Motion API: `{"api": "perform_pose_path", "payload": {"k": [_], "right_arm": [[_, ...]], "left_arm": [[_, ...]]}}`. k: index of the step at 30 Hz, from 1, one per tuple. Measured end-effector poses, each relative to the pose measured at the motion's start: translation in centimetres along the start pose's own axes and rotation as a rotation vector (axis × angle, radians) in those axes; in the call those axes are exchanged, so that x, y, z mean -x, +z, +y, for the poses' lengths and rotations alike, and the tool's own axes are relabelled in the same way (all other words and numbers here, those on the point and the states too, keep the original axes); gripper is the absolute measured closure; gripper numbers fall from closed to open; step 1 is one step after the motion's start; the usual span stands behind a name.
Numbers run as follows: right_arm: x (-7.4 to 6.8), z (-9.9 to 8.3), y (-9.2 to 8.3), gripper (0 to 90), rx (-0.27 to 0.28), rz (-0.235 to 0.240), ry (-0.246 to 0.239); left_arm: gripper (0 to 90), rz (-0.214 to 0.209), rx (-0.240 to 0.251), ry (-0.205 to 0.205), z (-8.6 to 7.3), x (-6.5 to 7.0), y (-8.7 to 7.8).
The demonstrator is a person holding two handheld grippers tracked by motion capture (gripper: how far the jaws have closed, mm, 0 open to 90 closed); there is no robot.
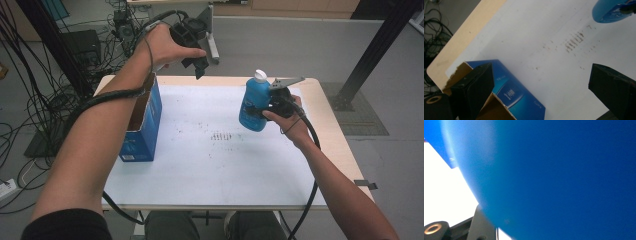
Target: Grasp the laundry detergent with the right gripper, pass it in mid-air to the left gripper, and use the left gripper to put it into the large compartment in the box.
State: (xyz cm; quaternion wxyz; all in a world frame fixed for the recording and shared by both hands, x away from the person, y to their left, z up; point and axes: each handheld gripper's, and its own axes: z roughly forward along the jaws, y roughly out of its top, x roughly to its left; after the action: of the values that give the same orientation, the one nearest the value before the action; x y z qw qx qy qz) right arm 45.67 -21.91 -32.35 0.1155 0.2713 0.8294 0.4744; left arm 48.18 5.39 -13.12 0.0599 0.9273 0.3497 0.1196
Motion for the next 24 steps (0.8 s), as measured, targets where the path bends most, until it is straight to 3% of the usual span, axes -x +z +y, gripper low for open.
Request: {"api": "perform_pose_path", "payload": {"k": [3,8,12,14,18,24], "right_arm": [[-0.3,1.4,0.2,44.3,-0.018,0.052,-0.041],[-1.4,3.3,0.9,44.3,-0.034,0.125,-0.103],[-2.8,4.9,2.1,44.3,-0.059,0.198,-0.161],[-3.1,5.1,2.4,44.3,-0.06,0.211,-0.173],[-4.6,6.2,3.7,44.3,-0.079,0.284,-0.221],[-6.1,7.0,5.0,44.3,-0.108,0.343,-0.258]], "left_arm": [[6.8,-0.005,-0.007,0.087,-0.2,0.6,-0.7],[6.8,-0.021,0.008,0.174,-0.4,1.2,-1.5],[6.8,-0.06,0.021,0.248,-0.7,1.8,-2.1],[6.8,-0.069,0.026,0.259,-0.8,1.9,-2.1],[6.6,-0.097,0.02,0.331,-1.1,2.8,-2.1],[6.0,-0.112,0.02,0.367,-1.3,3.5,-2.4]]}}
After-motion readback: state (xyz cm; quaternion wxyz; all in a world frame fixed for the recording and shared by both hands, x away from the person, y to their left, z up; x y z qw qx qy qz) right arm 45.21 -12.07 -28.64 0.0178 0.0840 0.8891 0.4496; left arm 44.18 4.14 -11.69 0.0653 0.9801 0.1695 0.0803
